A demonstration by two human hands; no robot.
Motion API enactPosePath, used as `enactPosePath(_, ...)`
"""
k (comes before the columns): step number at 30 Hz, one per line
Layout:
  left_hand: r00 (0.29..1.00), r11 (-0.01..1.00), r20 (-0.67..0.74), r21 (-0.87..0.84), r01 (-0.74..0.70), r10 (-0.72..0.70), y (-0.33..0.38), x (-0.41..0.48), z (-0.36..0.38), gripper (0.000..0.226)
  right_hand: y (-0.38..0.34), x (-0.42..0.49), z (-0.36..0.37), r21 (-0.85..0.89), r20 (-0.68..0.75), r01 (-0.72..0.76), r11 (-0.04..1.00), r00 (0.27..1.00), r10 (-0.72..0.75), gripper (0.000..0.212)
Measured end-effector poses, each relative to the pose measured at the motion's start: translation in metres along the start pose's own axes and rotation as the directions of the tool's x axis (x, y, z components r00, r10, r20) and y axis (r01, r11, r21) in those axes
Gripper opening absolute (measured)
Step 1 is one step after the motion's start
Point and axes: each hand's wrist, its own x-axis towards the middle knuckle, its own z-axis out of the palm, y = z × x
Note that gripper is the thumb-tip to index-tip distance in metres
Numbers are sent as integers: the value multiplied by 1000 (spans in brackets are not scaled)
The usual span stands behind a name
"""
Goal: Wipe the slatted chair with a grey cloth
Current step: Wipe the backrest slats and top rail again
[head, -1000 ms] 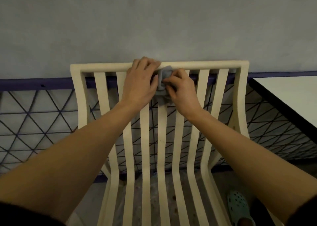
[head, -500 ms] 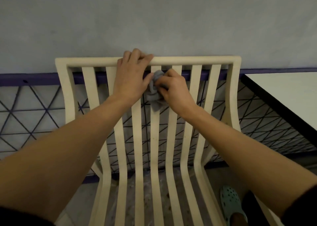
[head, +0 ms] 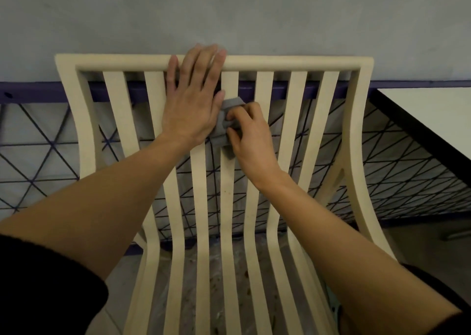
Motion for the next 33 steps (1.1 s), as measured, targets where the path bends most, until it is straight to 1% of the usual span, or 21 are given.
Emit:
enactPosePath(4,999,999,-45,32,23,-21,7,0,7,63,11,-14,12,46,-38,-40,998,998,41,20)
enactPosePath(7,998,998,-69,59,9,-5,6,2,9,62,11,-19,20,152,-92,-85,985,991,100,22)
enactPosePath(9,997,998,-72,64,27,-22,4,3,10,62,10,-26,29,226,-126,-97,969,984,128,22)
enactPosePath(11,995,997,-93,75,28,-21,3,2,11,61,11,-38,39,323,-134,-133,937,974,184,23)
enactPosePath(13,994,997,-102,76,32,-24,5,2,13,60,15,-57,51,398,-119,-213,892,952,280,22)
enactPosePath(16,994,995,-106,93,32,-22,6,3,13,59,21,-87,67,463,-90,-298,835,921,379,19)
enactPosePath(19,995,992,-97,113,50,-39,6,3,13,59,26,-112,80,434,-51,-342,834,914,402,18)
enactPosePath(22,994,989,-89,133,70,-58,8,-1,14,60,33,-134,93,364,-37,-342,866,924,380,16)
enactPosePath(26,993,988,-111,148,48,-31,6,0,17,60,38,-150,110,366,-11,-352,862,924,382,20)
enactPosePath(28,989,988,-144,148,48,-27,3,0,18,59,38,-162,113,357,35,-384,852,916,399,24)
enactPosePath(31,983,989,-184,143,28,-1,3,1,21,60,47,-182,122,285,129,-463,840,886,444,20)
enactPosePath(32,982,990,-186,142,22,5,3,2,22,60,48,-182,122,297,152,-459,838,888,433,19)
enactPosePath(33,983,989,-185,143,20,7,4,2,22,61,46,-180,118,344,176,-454,822,891,418,19)
